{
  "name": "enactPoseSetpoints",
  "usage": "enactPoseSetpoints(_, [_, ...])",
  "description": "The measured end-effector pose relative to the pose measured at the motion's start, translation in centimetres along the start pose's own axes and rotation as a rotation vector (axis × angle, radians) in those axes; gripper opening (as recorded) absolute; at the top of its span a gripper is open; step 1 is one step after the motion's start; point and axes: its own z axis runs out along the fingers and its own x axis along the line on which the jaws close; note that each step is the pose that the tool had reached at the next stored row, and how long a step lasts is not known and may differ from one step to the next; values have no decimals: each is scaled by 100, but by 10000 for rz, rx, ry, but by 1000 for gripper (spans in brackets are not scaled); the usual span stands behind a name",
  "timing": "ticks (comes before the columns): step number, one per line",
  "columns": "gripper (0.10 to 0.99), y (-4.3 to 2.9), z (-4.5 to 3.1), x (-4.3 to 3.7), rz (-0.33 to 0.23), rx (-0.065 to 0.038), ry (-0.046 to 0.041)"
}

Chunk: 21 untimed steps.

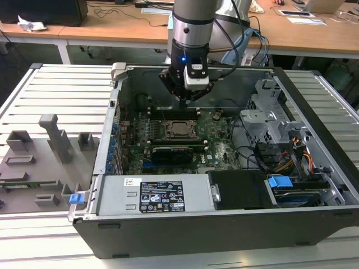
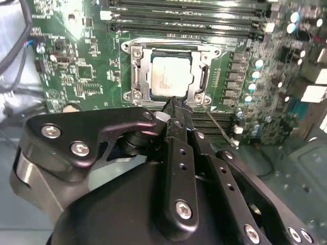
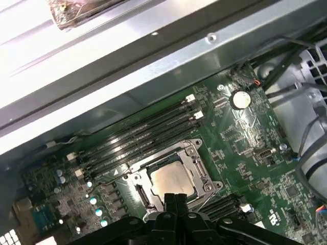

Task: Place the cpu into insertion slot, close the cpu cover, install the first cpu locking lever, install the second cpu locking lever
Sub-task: 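Install the first cpu locking lever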

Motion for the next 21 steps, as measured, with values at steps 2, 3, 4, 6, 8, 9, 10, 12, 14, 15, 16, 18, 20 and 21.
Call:
enactPoseSetpoints(2, [106, 0, 0, 0, -546, 9, 9])
enactPoseSetpoints(3, [106, 0, 0, 0, -663, 10, 11])
enactPoseSetpoints(4, [106, 0, 0, 0, -784, 13, 13])
enactPoseSetpoints(6, [106, 0, 0, 0, -1036, 17, 17])
enactPoseSetpoints(8, [106, 0, 0, 0, -1261, 21, 21])
enactPoseSetpoints(9, [106, 0, 0, 0, -1375, 23, 22])
enactPoseSetpoints(10, [106, 0, 0, 0, -1483, 24, 24])
enactPoseSetpoints(12, [106, 0, 0, 0, -1737, 29, 28])
enactPoseSetpoints(14, [106, 0, 0, 0, -2007, 34, 32])
enactPoseSetpoints(15, [106, 0, 0, 0, -2182, 37, 35])
enactPoseSetpoints(16, [106, 0, 0, 0, -2317, 39, 37])
enactPoseSetpoints(18, [106, 0, 0, 0, -2544, 43, 41])
enactPoseSetpoints(20, [106, 0, 0, 0, -2987, 50, 48])
enactPoseSetpoints(21, [106, 0, 0, 0, -3320, 55, 53])
